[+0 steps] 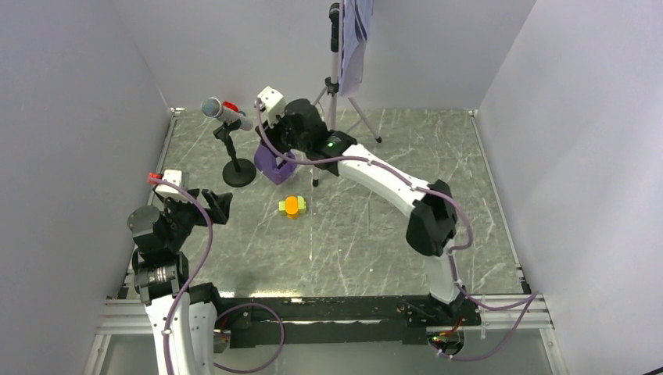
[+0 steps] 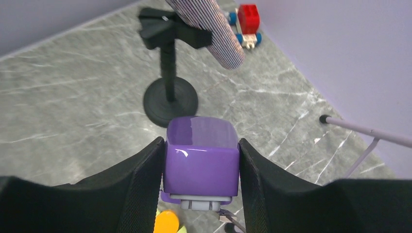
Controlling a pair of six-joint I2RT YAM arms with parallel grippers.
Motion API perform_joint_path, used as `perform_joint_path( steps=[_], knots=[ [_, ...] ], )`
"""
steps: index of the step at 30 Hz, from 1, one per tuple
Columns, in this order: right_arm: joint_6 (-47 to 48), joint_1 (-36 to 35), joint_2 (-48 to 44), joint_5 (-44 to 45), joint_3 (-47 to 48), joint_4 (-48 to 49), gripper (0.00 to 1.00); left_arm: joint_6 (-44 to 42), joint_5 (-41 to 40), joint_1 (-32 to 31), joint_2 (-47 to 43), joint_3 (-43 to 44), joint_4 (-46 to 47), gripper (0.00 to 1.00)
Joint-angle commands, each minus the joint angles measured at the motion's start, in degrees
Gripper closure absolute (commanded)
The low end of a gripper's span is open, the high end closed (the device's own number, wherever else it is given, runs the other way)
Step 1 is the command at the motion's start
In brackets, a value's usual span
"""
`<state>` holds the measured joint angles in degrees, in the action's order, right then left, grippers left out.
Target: Pack up the instrument practice props
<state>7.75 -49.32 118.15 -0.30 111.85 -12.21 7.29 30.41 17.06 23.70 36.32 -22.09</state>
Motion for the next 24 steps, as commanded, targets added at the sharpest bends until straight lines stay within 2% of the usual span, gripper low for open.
perform_joint_path(
  steps=[1, 9, 12, 19, 24],
  knots=[
    [1.19, 0.01, -10.78, -8.62, -0.7, 2.63, 1.0, -0.59, 2.47, 0.34, 0.45, 0.03, 2.53, 0.02],
    [4.84, -0.97, -22.4, -21.82, -12.39, -6.4, 1.0, -6.36, 7.37, 0.34, 5.55, 3.75, -0.83, 0.02],
    [8.37, -1.43, -26.29, -25.85, -17.72, -9.88, 1.0, -14.16, 12.78, 0.34, 7.54, 5.27, -3.68, 0.02],
    [13.24, -1.63, -31.15, -26.8, -28.51, -10.78, 1.0, -29.01, 27.2, 0.34, 13.25, 7.24, -11.84, 0.03],
    [14.32, -2.01, -30.06, -28.13, -29.9, -9.48, 1.0, -32.07, 34.02, -0.34, 18.24, 7.13, -12.04, 0.02]
  ],
)
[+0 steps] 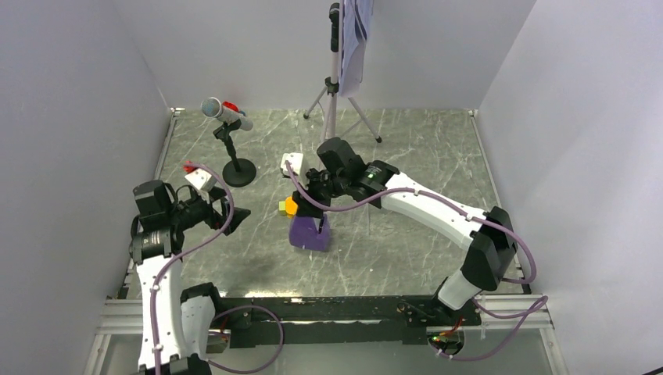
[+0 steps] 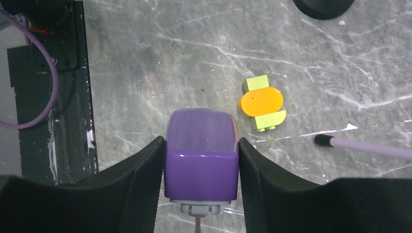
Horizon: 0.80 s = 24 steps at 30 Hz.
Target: Pack up the instrument practice props
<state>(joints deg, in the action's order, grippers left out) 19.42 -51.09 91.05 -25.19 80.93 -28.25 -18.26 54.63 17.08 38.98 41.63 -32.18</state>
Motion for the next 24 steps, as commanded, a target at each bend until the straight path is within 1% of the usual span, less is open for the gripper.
perform_joint_path(
  steps=[1, 6, 13, 16, 19, 20, 22, 24],
  knots=[
    [2.26, -0.26, -2.62, -3.47, 0.87, 6.84, 1.0, -6.81, 9.98, -0.98, 3.58, 2.06, -1.87, 0.02],
    [1.88, -0.53, -1.39, -4.19, -0.67, 7.56, 1.0, -8.21, 6.08, -5.65, 5.81, 3.58, -2.18, 0.02],
    [1.49, -0.77, -1.84, -4.11, -5.2, 8.95, 1.0, -6.84, 1.2, -15.51, 8.48, 2.74, 1.02, 0.01],
    [1.52, -0.83, -1.49, -3.9, -6.06, 9.54, 0.94, -9.96, 0.29, -17.82, 10.7, 3.61, -1.28, 0.01],
    [1.42, -1.03, -0.78, -3.73, -5.68, 9.11, 0.86, -14.13, -1.61, -20.13, 12.52, 4.77, -4.91, 0.01],
    [1.21, -1.11, -0.7, -3.8, -5.57, 9.09, 0.79, -15.21, -2.18, -20.7, 12.86, 5.0, -5.7, 0.01],
    [0.37, -1.09, -1.01, -4.34, -5.41, 9.53, 0.58, -16.35, -2.79, -21.45, 13.05, 5.12, -6.49, 0.01],
    [-0.56, -0.98, -1.41, -5.68, -3.97, 8.98, 0.4, -16.36, -2.79, -22.17, 13.06, 4.92, -6.16, 0.01]
  ],
)
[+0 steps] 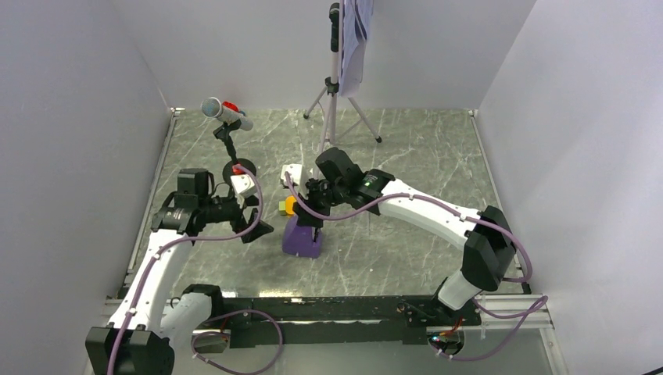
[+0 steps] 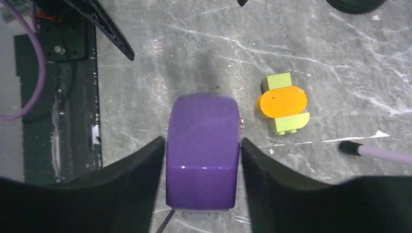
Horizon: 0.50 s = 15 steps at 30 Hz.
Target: Pack up the instrument practice props
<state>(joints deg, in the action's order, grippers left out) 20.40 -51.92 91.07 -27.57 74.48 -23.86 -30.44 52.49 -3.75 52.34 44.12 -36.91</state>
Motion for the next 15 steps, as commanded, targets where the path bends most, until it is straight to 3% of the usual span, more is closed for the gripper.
perform_joint_path(
  steps=[1, 2, 4, 6, 10, 15],
  knots=[
    [-1.7, 0.12, -1.58, -4.94, 3.74, 3.13, 0.34, -3.74, -0.57, -1.57, -0.34, 2.38, -1.12, 0.01],
    [-2.15, 0.69, -1.76, -7.28, 5.03, 1.88, 0.29, -3.31, -0.59, -2.11, -0.23, 2.5, -0.85, 0.02],
    [-3.57, 2.46, -2.2, -13.76, 7.17, -0.42, 0.09, -2.72, -0.72, -2.82, 0.36, 2.97, -0.62, 0.03],
    [-4.25, 4.4, -3.09, -18.1, 8.59, -1.71, 0.02, -3.22, -1.23, -3.65, 1.07, 3.87, -0.61, 0.03],
    [-3.33, 8.77, -5.86, -22.09, 8.2, -2.71, 0.0, -5.73, -0.76, -5.17, 3.08, 6.59, -0.65, 0.03],
    [-0.02, 13.5, -9.41, -13.49, -1.13, 1.5, 0.05, -10.19, -1.2, -9.09, 8.71, 12.08, -2.36, 0.01]
  ],
)
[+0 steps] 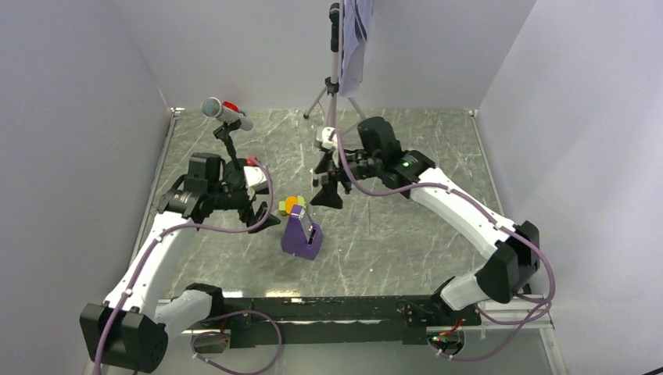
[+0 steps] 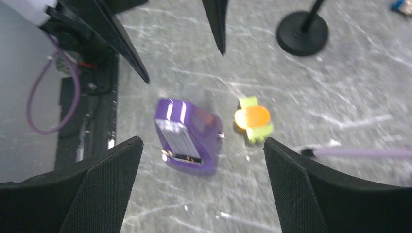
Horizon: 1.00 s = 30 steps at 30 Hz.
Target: Pack up the instrument practice props
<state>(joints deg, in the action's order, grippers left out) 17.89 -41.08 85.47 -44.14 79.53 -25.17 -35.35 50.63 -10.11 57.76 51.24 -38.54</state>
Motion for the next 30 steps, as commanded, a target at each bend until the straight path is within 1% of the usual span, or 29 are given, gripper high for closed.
perform_joint_path(
  steps=[1, 3, 6, 8, 10, 14, 19, 21, 23, 27, 28, 30],
  knots=[
    [2.88, 3.15, -4.34, 6.23, -8.1, 4.14, 0.07, -6.62, -0.04, -3.87, 4.63, 6.18, -1.42, 0.03],
    [3.59, 4.13, -5.28, 10.53, -11.69, 5.83, 0.12, -9.09, -1.6, -6.22, 6.78, 8.44, -2.65, 0.05],
    [5.94, 4.91, -6.0, 12.43, -14.13, 4.04, 0.15, -12.26, -3.37, -9.16, 9.35, 11.77, -5.2, 0.06],
    [8.0, 5.08, -7.14, 12.71, -15.44, 2.41, 0.16, -15.07, -4.79, -11.23, 10.64, 13.74, -8.59, 0.06],
    [10.39, 5.21, -9.05, 11.0, -16.51, -0.2, 0.16, -18.67, -7.34, -13.84, 11.58, 15.64, -11.3, 0.07],
    [11.62, 5.22, -9.58, 5.7, -16.49, -4.92, 0.19, -20.44, -9.11, -17.0, 12.77, 16.59, -13.38, 0.14],
    [12.75, 5.18, -7.61, -2.69, -18.19, -3.57, 0.3, -20.12, -9.64, -18.36, 13.07, 15.16, -12.16, 0.24],
    [10.31, 5.2, -6.52, -2.73, -18.03, -0.68, 0.32, -19.51, -9.68, -18.44, 13.39, 15.1, -11.63, 0.28],
    [6.83, 5.13, -6.14, -0.91, -18.86, 3.17, 0.32, -18.49, -9.44, -18.41, 13.75, 15.29, -11.09, 0.31],
    [-1.22, 5.13, -5.73, 2.11, -22.74, 16.56, 0.31, -15.76, -8.7, -18.46, 14.33, 14.67, -8.61, 0.4],
    [-2.18, 5.13, -5.75, 1.51, -23.66, 18.66, 0.31, -14.69, -8.37, -18.46, 14.46, 14.6, -8.24, 0.42],
    [0.16, 5.06, -5.67, 0.51, -24.21, 18.98, 0.31, -13.22, -8.22, -18.46, 14.58, 14.02, -7.6, 0.49]
  ],
)
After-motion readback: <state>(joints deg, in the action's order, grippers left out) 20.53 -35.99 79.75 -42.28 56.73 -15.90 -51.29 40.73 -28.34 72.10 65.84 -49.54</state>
